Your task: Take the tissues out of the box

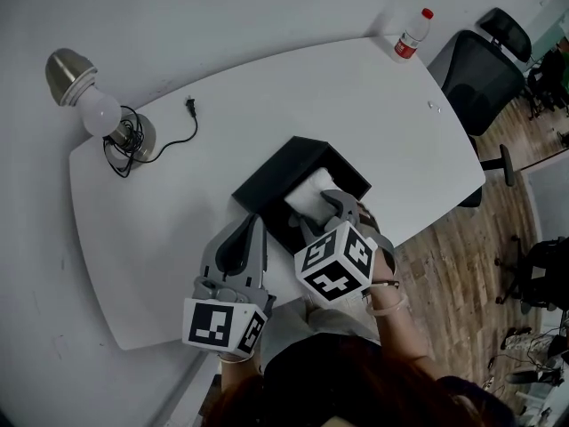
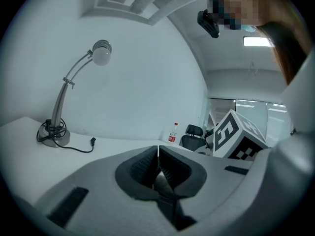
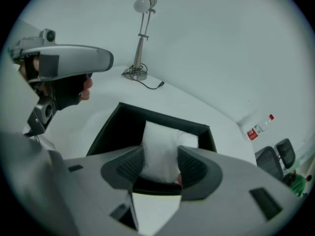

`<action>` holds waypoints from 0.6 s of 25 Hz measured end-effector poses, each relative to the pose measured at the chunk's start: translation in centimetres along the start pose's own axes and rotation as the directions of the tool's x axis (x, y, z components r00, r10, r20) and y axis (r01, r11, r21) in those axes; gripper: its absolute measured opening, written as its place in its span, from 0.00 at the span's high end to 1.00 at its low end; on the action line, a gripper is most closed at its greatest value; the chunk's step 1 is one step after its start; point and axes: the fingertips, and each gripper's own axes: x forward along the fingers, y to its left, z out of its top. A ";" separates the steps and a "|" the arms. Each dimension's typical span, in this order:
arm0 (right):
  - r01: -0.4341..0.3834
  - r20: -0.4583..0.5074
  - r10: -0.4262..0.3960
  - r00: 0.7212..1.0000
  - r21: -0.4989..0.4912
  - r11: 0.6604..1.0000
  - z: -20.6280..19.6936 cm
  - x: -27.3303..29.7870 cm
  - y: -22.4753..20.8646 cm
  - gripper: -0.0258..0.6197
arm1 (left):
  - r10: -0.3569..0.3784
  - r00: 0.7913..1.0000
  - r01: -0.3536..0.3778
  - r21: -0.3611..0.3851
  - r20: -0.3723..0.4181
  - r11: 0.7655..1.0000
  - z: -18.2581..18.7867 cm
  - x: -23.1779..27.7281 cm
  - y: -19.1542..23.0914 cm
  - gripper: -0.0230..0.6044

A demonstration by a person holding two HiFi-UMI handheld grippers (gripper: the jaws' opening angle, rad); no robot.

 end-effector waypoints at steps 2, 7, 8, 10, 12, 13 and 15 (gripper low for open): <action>0.008 0.035 -0.009 0.999 0.006 1.000 0.2 -0.6 -0.2 0.61 | 0.008 1.000 -0.008 0.007 0.003 1.000 0.1 -0.4 -0.5 0.92; 0.032 0.127 -0.033 0.991 0.008 0.999 0.9 -2.4 -0.7 0.61 | 0.025 1.000 -0.025 0.028 0.015 0.999 0.6 -1.4 -1.7 0.92; 0.033 0.148 -0.034 0.988 0.010 0.999 1.0 -2.8 -0.8 0.61 | 0.028 0.999 -0.029 0.033 0.017 0.999 0.6 -1.6 -1.9 0.92; 0.034 0.190 -0.037 0.981 0.015 0.999 1.2 -3.6 -0.9 0.61 | 0.034 0.999 -0.034 0.044 0.021 0.998 0.7 -2.0 -2.5 0.92; 0.041 0.226 -0.044 0.973 0.019 0.999 1.4 -4.5 -1.0 0.61 | 0.037 0.999 -0.038 0.054 0.026 0.998 0.9 -2.4 -3.3 0.92; 0.047 0.242 -0.050 0.969 0.019 0.999 1.5 -5.0 -1.1 0.61 | 0.039 0.999 -0.041 0.059 0.028 0.997 1.0 -2.7 -3.6 0.92; 0.060 0.276 -0.062 0.959 0.017 0.998 1.6 -5.8 -1.3 0.61 | 0.045 0.998 -0.048 0.071 0.034 0.996 1.2 -3.2 -4.2 0.92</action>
